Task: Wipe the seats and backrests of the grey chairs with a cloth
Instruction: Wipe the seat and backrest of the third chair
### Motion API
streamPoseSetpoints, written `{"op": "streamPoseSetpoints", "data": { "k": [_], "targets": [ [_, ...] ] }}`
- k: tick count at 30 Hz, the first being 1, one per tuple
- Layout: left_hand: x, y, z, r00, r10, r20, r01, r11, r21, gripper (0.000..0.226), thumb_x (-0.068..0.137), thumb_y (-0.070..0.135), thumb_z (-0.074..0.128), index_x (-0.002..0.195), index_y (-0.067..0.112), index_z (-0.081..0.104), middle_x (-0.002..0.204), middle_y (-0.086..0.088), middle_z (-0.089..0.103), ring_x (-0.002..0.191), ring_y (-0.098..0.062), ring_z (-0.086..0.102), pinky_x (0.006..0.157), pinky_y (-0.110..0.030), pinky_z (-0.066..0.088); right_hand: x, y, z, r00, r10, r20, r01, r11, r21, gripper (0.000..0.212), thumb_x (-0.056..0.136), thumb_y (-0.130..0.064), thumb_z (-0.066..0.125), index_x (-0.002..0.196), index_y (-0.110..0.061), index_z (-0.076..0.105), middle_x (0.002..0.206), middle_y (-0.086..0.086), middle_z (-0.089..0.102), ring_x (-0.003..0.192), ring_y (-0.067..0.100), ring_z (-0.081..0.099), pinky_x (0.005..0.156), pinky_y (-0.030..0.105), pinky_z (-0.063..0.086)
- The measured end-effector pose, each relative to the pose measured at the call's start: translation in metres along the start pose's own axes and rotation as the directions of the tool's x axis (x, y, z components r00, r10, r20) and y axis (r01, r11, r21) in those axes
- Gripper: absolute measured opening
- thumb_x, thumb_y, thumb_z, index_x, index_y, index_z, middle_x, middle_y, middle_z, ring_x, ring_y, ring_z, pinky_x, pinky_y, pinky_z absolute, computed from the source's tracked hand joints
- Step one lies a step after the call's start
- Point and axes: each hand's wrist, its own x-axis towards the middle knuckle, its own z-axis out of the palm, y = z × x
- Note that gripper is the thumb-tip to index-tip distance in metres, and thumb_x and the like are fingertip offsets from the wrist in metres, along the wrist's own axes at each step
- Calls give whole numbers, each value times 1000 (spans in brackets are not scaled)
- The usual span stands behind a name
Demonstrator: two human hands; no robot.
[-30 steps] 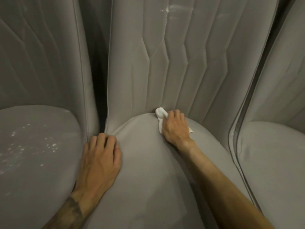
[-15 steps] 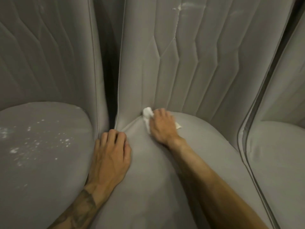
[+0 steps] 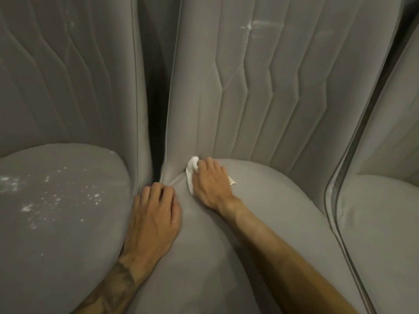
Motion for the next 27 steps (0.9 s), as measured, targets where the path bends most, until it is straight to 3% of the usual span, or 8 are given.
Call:
{"op": "streamPoseSetpoints", "data": {
  "k": [2,6,9,14,17,22,24,27],
  "targets": [
    [0,-1,0,1000,14,-10,-14,1000,-3,17,99,25,42,91,15,53,96,-11,52,84,-32,46,75,-54,45,-2,28,-14,1000,-25,-5,25,999,-29,32,102,-29,39,128,-14,49,130,9,51,115,33,49,93,44,34],
    [0,1,-4,1000,7,-15,-7,1000,4,17,99,25,43,90,15,53,97,-11,53,85,-33,47,77,-54,44,-15,92,-31,974,228,-13,-228,970,-79,36,103,-32,34,132,-15,48,133,9,49,121,34,47,102,44,34],
    [1,5,-8,1000,-11,4,11,1000,24,17,98,25,44,90,15,54,97,-12,53,85,-34,47,77,-54,45,-9,73,-23,945,321,-53,-324,944,-64,36,102,-32,36,126,-10,49,131,13,50,116,37,48,97,45,34],
    [0,7,-5,999,-33,5,33,999,39,17,97,25,46,95,13,57,104,-14,58,87,-33,51,78,-51,48,1,-17,1,997,76,-12,-76,995,57,34,100,-25,37,126,-7,49,127,15,50,111,37,48,91,46,34],
    [-1,3,-1,1000,-26,-2,26,1000,10,23,97,26,45,106,12,60,116,-13,60,93,-35,54,83,-52,49,-9,24,-18,999,-48,15,47,999,18,33,101,-25,39,128,-10,49,129,12,50,115,35,48,92,44,35],
    [2,6,-2,999,-38,23,37,999,36,35,96,29,44,118,11,65,125,-14,59,102,-37,55,90,-52,50,-35,112,-38,973,221,-65,-224,974,-29,33,103,-29,39,126,-9,54,128,13,54,111,37,51,96,45,38],
    [3,7,-4,998,-53,44,51,998,42,36,97,30,44,119,11,65,125,-13,60,104,-36,55,91,-50,51,-27,99,-30,954,288,-79,-291,956,-41,30,100,-26,39,118,-8,54,122,15,54,106,37,51,92,45,37],
    [2,8,-5,997,-48,63,46,998,36,37,97,31,43,118,12,66,125,-13,60,104,-35,56,91,-49,52,4,32,-11,980,198,-16,-198,980,-7,32,98,-24,39,123,-8,50,125,16,52,111,36,49,92,46,35]
  ]
}}
